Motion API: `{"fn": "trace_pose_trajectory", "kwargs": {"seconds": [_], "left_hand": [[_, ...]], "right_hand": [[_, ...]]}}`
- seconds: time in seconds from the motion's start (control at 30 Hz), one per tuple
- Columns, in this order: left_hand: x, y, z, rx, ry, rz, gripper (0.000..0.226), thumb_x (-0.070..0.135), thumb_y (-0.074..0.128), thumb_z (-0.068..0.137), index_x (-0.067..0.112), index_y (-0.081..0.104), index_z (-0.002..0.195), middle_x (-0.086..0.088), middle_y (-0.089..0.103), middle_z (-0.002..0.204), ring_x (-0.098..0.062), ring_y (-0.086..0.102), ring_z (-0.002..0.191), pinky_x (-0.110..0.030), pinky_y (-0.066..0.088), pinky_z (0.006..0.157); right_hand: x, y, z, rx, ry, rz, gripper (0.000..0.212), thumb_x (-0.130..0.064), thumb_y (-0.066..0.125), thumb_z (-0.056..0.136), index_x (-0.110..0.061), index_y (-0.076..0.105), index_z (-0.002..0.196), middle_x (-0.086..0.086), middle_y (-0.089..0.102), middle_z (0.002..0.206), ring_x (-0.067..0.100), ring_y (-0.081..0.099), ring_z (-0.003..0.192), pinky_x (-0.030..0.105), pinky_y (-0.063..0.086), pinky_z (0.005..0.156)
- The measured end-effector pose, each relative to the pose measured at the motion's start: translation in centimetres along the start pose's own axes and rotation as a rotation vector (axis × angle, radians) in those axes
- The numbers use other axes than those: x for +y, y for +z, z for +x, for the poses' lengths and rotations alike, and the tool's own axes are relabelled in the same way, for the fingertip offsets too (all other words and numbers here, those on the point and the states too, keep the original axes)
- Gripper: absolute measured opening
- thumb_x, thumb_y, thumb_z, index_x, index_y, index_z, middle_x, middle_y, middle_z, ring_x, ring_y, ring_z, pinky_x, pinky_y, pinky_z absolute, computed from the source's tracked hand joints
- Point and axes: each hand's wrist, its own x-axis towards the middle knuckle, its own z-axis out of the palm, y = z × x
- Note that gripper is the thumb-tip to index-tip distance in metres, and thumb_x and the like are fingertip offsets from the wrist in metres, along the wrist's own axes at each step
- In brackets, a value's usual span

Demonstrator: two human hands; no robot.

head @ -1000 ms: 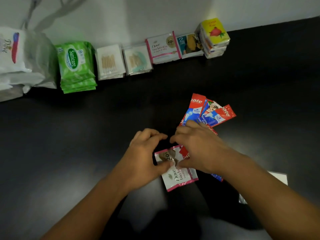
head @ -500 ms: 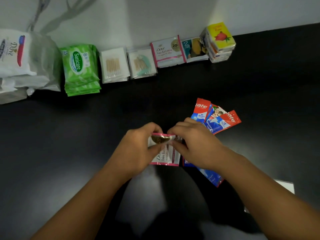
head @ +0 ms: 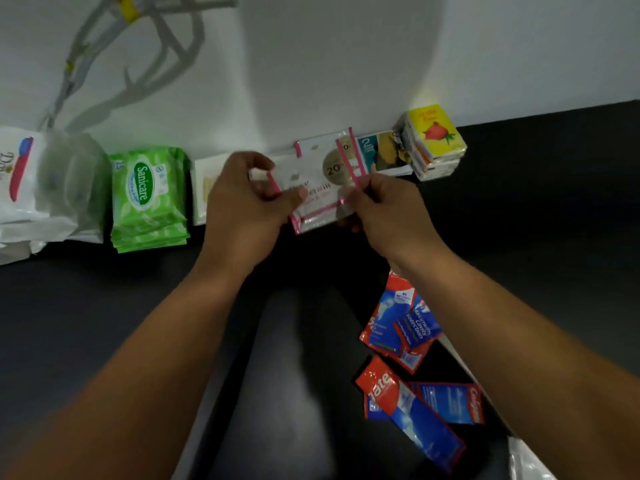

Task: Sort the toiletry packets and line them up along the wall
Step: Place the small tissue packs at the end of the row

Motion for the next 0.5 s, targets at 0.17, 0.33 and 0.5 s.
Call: {"fn": "trace_pose_trajectory", "kwargs": {"seconds": [0.17, 0.33, 0.5], "left_hand": [[0.7, 2.6, 6.9, 0.05, 0.206, 0.33, 0.024, 0.027, 0.081, 0.08, 0.021, 0.067, 0.098, 0.01, 0.059, 0.075, -0.005, 0.055, 0.066, -0.014, 0.042, 0.067], [-1.4, 4.9, 10.3, 0.004, 0.33, 0.444, 0.034, 0.022, 0.078, 0.081, 0.009, 0.07, 0.111, -0.006, 0.07, 0.105, -0.019, 0.062, 0.089, -0.019, 0.043, 0.082], [-2.1, 6.1, 10.7, -0.029, 0.355, 0.583, 0.038, 0.027, 0.077, 0.083, 0.01, 0.07, 0.115, -0.01, 0.069, 0.112, -0.024, 0.063, 0.099, -0.021, 0.039, 0.081]], "right_hand": [[-1.5, -0.4, 7.0, 0.192, -0.174, -0.423, 0.018, -0.023, 0.063, 0.091, -0.013, 0.072, 0.103, 0.0, 0.072, 0.089, 0.013, 0.065, 0.078, 0.016, 0.044, 0.065], [-0.5, -0.5, 11.1, 0.208, -0.233, -0.665, 0.03, -0.027, 0.057, 0.094, -0.019, 0.06, 0.122, 0.004, 0.071, 0.112, 0.024, 0.064, 0.106, 0.029, 0.046, 0.085], [1.2, -0.6, 11.8, 0.184, -0.281, -0.917, 0.035, -0.021, 0.049, 0.094, -0.019, 0.052, 0.128, 0.013, 0.067, 0.114, 0.036, 0.061, 0.106, 0.041, 0.051, 0.084]]}}
